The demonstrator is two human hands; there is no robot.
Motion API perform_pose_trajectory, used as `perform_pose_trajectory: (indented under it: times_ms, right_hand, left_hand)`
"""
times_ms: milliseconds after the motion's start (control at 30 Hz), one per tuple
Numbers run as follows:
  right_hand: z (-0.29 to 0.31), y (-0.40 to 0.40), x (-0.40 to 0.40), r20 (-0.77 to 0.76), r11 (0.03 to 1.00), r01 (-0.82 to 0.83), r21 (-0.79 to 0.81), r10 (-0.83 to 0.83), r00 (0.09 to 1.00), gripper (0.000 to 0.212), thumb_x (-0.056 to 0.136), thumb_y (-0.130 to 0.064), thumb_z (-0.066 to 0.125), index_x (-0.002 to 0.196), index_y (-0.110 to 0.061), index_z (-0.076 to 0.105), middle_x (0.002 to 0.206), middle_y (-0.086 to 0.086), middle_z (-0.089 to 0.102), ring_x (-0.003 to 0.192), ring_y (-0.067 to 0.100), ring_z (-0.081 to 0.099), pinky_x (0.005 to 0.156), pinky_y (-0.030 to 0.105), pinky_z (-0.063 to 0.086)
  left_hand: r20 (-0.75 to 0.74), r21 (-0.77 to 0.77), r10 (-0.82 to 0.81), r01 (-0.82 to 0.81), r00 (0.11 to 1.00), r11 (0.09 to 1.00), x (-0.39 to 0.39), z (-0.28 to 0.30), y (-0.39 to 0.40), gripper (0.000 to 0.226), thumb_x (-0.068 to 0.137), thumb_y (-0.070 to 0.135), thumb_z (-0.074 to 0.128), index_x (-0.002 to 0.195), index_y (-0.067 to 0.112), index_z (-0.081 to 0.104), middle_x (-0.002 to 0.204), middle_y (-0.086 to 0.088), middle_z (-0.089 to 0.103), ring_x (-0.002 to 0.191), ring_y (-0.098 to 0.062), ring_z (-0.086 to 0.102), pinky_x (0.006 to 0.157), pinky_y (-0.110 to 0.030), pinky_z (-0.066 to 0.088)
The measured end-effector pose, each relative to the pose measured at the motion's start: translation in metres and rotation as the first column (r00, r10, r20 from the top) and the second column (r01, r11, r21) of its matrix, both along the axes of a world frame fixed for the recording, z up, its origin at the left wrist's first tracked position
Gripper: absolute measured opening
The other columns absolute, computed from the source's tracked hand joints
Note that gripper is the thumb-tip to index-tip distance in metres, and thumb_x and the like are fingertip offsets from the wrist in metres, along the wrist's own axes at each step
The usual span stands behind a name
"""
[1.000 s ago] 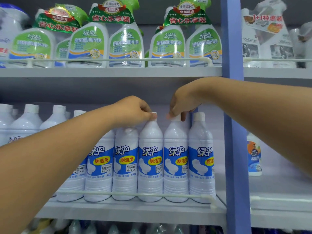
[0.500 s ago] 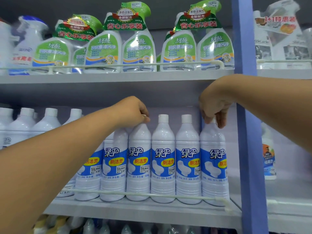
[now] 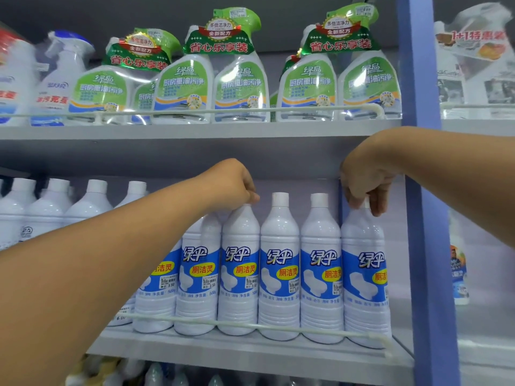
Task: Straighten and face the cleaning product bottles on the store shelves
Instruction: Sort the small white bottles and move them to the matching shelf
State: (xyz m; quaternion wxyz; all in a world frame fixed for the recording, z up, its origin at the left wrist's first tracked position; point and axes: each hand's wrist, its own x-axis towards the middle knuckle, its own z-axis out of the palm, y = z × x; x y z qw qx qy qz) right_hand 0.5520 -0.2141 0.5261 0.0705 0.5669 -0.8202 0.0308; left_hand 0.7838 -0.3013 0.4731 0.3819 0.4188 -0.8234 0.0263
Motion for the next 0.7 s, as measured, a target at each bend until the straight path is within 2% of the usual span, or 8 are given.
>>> perform_pose_trajectory:
  times_ms: [100, 267, 500, 700]
  right_hand:
    - [-0.0015, -0.0003, 0.0011, -0.016, 1.0, 0.008, -0.001, -0.008, 1.0, 0.035, 0.097, -0.005, 0.064, 0.127, 0.011, 0.055, 0.096, 0.026, 0.064, 0.084, 0.038, 0.073, 0.085, 0.046, 0.061]
    - [-0.0015, -0.0014, -0.001, -0.019, 1.0, 0.007, -0.019, -0.008, 1.0, 0.036, 0.097, -0.005, 0.064, 0.127, 0.011, 0.054, 0.098, 0.026, 0.064, 0.09, 0.039, 0.074, 0.085, 0.046, 0.062]
    - [-0.0002, 0.0013, -0.0024, -0.012, 1.0, -0.001, -0.016, 0.001, 1.0, 0.034, 0.096, -0.004, 0.065, 0.126, 0.01, 0.056, 0.109, 0.027, 0.065, 0.087, 0.038, 0.075, 0.081, 0.044, 0.063]
    - [-0.0006, 0.0012, 0.0003, -0.013, 1.0, 0.012, -0.012, -0.012, 1.0, 0.034, 0.097, -0.005, 0.064, 0.126, 0.01, 0.056, 0.098, 0.024, 0.065, 0.091, 0.039, 0.074, 0.084, 0.045, 0.062]
  left_hand:
    - [0.009, -0.004, -0.004, 0.004, 1.0, 1.0, 0.0001, 0.001, 0.0008, 0.016, 0.09, 0.03, 0.077, 0.102, 0.02, 0.081, 0.102, 0.003, 0.074, 0.096, -0.017, 0.066, 0.092, -0.034, 0.054]
    - [0.036, -0.006, -0.007, 0.007, 0.999, 1.0, 0.0007, 0.0028, 0.0028, 0.017, 0.091, 0.029, 0.076, 0.104, 0.019, 0.081, 0.103, 0.002, 0.074, 0.098, -0.018, 0.067, 0.095, -0.036, 0.055]
    - [0.07, -0.01, -0.01, 0.011, 0.997, 1.0, 0.0028, 0.0065, 0.0044, 0.015, 0.091, 0.03, 0.076, 0.102, 0.021, 0.081, 0.1, 0.005, 0.074, 0.096, -0.016, 0.066, 0.092, -0.035, 0.055]
    - [0.114, -0.019, -0.002, 0.004, 0.993, 1.0, 0.0026, 0.008, 0.0047, 0.016, 0.091, 0.031, 0.075, 0.103, 0.022, 0.081, 0.102, 0.005, 0.074, 0.098, -0.016, 0.066, 0.093, -0.034, 0.054]
